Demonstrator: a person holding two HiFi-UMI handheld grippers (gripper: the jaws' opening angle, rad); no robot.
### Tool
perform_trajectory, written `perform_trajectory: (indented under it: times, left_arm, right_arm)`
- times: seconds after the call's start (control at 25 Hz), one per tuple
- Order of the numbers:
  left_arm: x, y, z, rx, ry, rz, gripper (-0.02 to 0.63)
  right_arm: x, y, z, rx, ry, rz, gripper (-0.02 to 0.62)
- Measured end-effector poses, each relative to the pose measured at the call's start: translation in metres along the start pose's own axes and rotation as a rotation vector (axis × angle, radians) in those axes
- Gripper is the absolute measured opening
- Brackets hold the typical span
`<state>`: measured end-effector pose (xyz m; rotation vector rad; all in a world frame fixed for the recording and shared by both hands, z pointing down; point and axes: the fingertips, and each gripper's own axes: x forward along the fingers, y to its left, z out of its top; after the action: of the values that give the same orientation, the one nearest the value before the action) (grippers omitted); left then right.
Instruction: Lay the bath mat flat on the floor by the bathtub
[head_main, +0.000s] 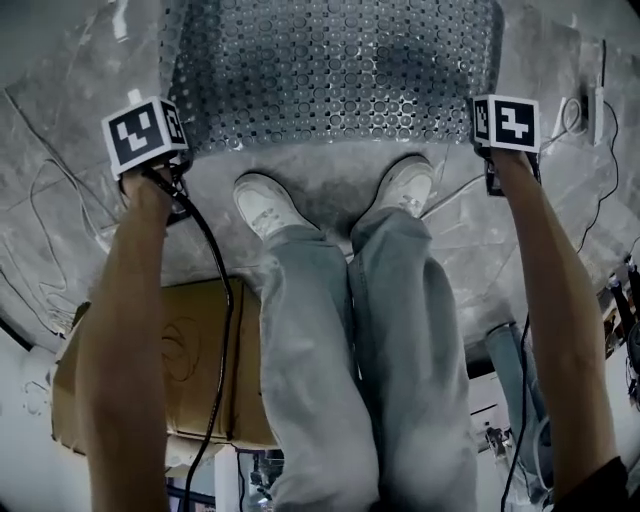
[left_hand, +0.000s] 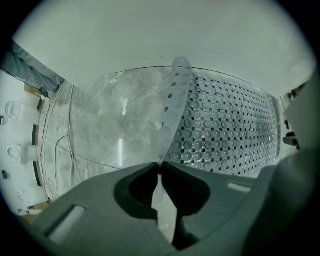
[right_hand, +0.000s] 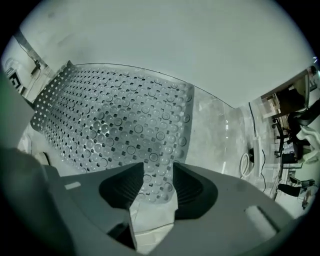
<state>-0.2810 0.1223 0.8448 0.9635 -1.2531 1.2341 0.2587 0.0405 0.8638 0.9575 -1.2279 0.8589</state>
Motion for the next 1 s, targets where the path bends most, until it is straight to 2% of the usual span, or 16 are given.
perform_trajectory:
  times: [0.2, 0.36, 0.56, 0.64, 0.76, 1.0]
  left_arm:
    - [-0.016, -0.007, 0.001, -0.006, 0.019, 0.004, 0.032]
    - [-0.032, -0.015, 0.004, -0.018, 0.007, -0.037, 0.037]
    - [-0.049, -0.011, 0.005, -0.012, -0.006, -0.040, 0.041]
    - [-0.052, -0.009, 0.001, -0.009, 0.007, -0.042, 0.005]
    - [-0.055, -0.006, -0.010, -0.013, 0.031, -0.046, 0.005]
    - [-0.064, -0.022, -0.032, -0.052, 0.076, -0.082, 0.005]
  right_arm:
    - [-0.018, 0.028, -0.005, 0.012, 0.009, 0.059, 0.164]
    - [-0.033, 0.048, -0.006, 0.035, 0.010, 0.105, 0.156]
    - [-0.045, 0.068, -0.010, 0.030, 0.020, 0.152, 0.156]
    - [-0.049, 0.075, -0.012, 0.028, 0.021, 0.162, 0.139]
    - [-0.056, 0.086, -0.016, 0.028, 0.019, 0.177, 0.113]
    - [-0.072, 0.111, -0.022, 0.043, 0.039, 0.298, 0.104]
